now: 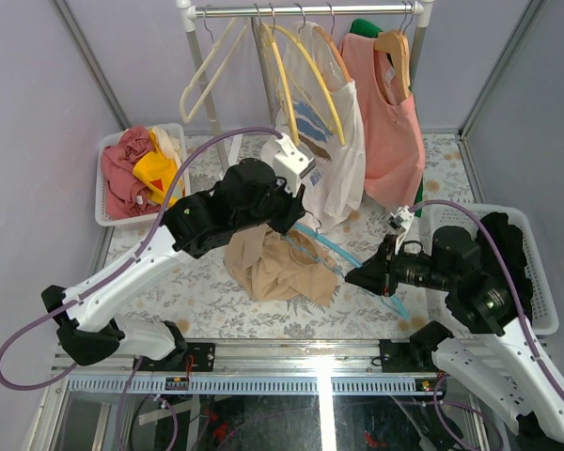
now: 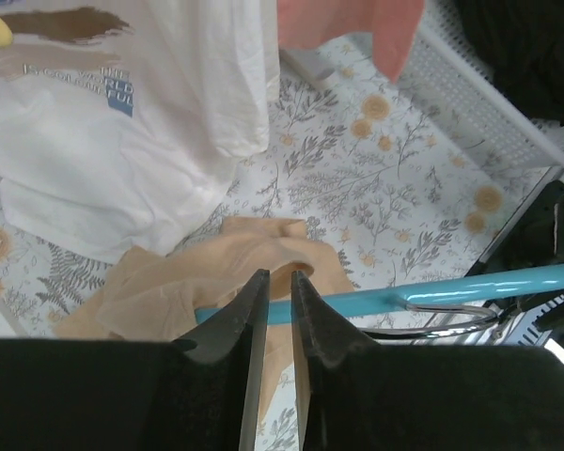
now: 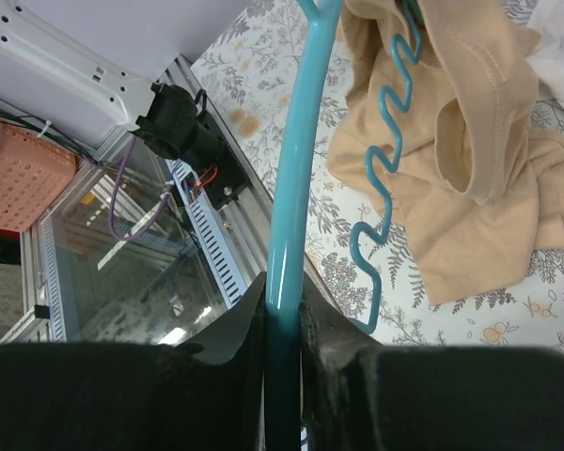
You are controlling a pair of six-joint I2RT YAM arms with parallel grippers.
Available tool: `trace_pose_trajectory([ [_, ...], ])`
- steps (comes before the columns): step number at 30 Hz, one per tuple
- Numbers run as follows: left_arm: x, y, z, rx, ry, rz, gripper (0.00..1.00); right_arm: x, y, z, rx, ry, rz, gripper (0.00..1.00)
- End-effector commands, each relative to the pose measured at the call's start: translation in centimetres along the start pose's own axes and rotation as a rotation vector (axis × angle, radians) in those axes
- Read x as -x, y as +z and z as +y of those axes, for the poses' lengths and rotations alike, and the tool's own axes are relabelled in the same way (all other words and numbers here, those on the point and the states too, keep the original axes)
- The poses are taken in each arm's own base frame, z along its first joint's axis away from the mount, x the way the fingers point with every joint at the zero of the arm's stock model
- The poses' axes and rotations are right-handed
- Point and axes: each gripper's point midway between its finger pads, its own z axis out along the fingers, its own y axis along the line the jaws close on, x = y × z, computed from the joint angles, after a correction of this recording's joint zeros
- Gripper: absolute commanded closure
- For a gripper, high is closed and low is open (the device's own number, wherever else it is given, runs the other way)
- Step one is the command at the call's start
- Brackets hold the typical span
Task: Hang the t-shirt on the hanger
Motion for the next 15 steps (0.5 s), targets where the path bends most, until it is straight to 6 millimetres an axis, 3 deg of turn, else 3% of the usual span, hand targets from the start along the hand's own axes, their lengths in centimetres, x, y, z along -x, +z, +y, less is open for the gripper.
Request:
trace_pose_trajectory([
  [1,2.08,-0.17,-1.57,-0.073,-0.029,-0.091,0.86,2.9,-0.24,2.25,0.095,-0.049,-0.118,1.0],
  [15,1.57,0.76,-2.31,-0.112,-0.055,-0.097,0.85,2.81,-0.87,2.51,0.091,-0.045,-0.158,1.0],
])
